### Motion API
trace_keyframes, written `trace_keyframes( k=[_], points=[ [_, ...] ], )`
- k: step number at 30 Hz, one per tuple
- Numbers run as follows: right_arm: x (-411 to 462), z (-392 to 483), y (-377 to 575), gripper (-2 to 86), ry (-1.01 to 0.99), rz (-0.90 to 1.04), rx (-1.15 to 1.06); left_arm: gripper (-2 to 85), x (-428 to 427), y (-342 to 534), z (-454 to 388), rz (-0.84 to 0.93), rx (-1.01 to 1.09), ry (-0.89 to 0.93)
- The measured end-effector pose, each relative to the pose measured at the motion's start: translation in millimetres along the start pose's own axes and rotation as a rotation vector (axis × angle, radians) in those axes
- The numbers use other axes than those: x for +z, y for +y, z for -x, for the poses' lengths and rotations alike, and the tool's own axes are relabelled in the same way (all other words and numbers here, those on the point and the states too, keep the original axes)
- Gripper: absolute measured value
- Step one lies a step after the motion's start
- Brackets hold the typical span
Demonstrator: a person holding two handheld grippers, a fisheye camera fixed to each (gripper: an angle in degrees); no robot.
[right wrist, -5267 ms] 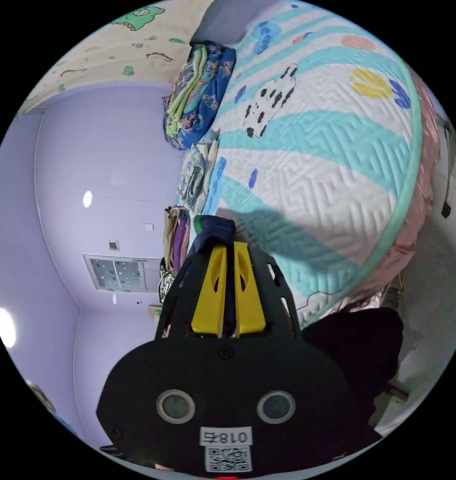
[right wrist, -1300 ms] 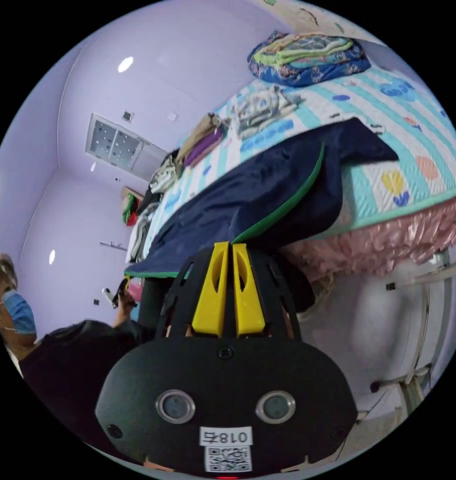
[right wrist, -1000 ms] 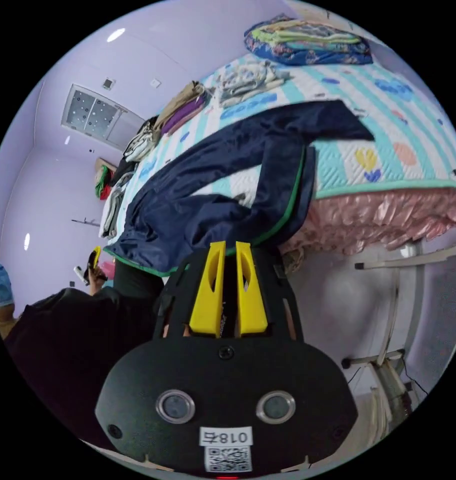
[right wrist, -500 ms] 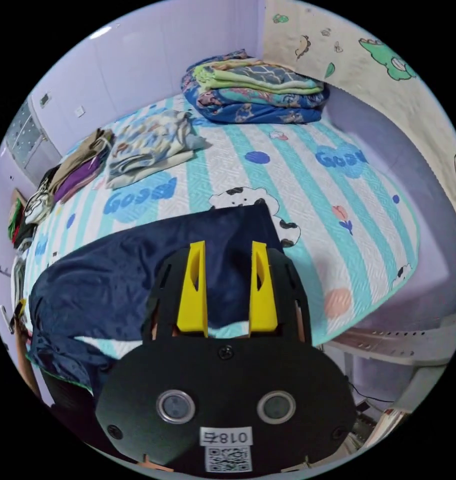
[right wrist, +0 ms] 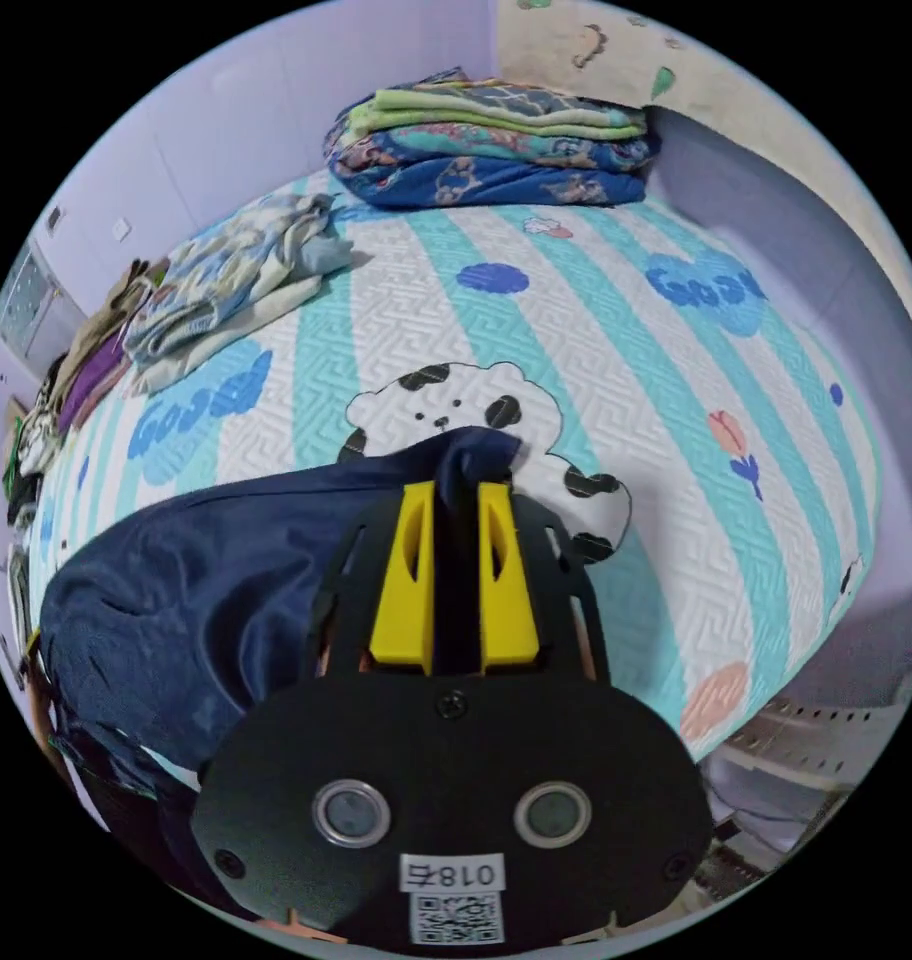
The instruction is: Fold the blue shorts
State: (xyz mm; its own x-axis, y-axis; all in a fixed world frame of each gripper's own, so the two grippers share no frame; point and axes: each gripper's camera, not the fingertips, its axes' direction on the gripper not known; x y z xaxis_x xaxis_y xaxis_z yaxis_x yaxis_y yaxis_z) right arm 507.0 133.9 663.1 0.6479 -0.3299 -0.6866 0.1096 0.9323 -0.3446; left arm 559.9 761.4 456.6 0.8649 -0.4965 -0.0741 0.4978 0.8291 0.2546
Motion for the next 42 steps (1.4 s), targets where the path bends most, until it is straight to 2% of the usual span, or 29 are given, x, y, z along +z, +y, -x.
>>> trace_keyframes(
  k=[3, 7, 11, 16, 21, 25, 27, 28, 30, 32, 34, 36, 40, 42],
  points=[
    [-3.0, 38.9, 6.7, 3.3, 0.149, -0.009, -0.100, 14.8, 2.9, 1.2, -41.7, 0.011, 0.050, -0.108],
    [-13.6, 69.4, 21.6, 2.6, 0.259, -0.083, -0.112, 12.6, -2.8, 8.4, -92.4, -0.016, 0.090, -0.218],
    [-49.1, 92.3, 42.3, 2.0, 0.324, -0.264, -0.074, 12.0, -35.0, 32.6, -125.3, -0.174, 0.075, -0.346],
    [-106.0, 128.7, 46.0, 1.5, 0.412, -0.476, -0.145, 11.9, -95.7, 49.7, -148.8, -0.369, 0.040, -0.456],
    [-162.6, 172.9, 11.6, 1.5, 0.451, -0.682, -0.184, 12.0, -147.1, 22.5, -135.8, -0.491, -0.027, -0.498],
    [-159.5, 198.8, -50.6, 2.3, 0.432, -0.655, -0.191, 12.1, -144.0, -47.0, -89.9, -0.498, -0.082, -0.493],
    [-132.7, 216.5, -103.4, 3.3, 0.420, -0.548, -0.186, 12.2, -123.2, -90.0, -71.0, -0.461, -0.085, -0.472],
    [-122.6, 221.5, -115.9, 3.7, 0.424, -0.508, -0.189, 12.3, -100.0, -119.0, -59.8, -0.415, -0.086, -0.464],
    [-71.9, 233.3, -154.7, 6.4, 0.401, -0.232, -0.179, 12.7, -53.4, -154.0, -38.0, -0.299, -0.138, -0.417],
    [-46.9, 230.5, -156.2, 7.6, 0.350, -0.128, -0.126, 13.0, 16.9, -171.1, -5.4, -0.089, -0.232, -0.318],
    [-40.9, 219.6, -142.0, 8.1, 0.292, -0.130, -0.091, 12.5, 35.3, -156.0, 5.7, -0.077, -0.250, -0.270],
    [-53.6, 193.7, -111.4, 8.5, 0.266, -0.180, -0.109, 12.3, 21.5, -130.5, 10.8, -0.157, -0.235, -0.266],
    [-101.1, 123.7, -32.7, 10.3, 0.163, -0.253, -0.101, 13.1, -53.1, -37.9, 35.1, -0.304, -0.163, -0.185],
    [-129.3, 68.7, 37.7, 10.5, 0.030, -0.261, -0.061, 13.3, -82.7, 18.3, 50.2, -0.343, -0.148, -0.123]
  ],
)
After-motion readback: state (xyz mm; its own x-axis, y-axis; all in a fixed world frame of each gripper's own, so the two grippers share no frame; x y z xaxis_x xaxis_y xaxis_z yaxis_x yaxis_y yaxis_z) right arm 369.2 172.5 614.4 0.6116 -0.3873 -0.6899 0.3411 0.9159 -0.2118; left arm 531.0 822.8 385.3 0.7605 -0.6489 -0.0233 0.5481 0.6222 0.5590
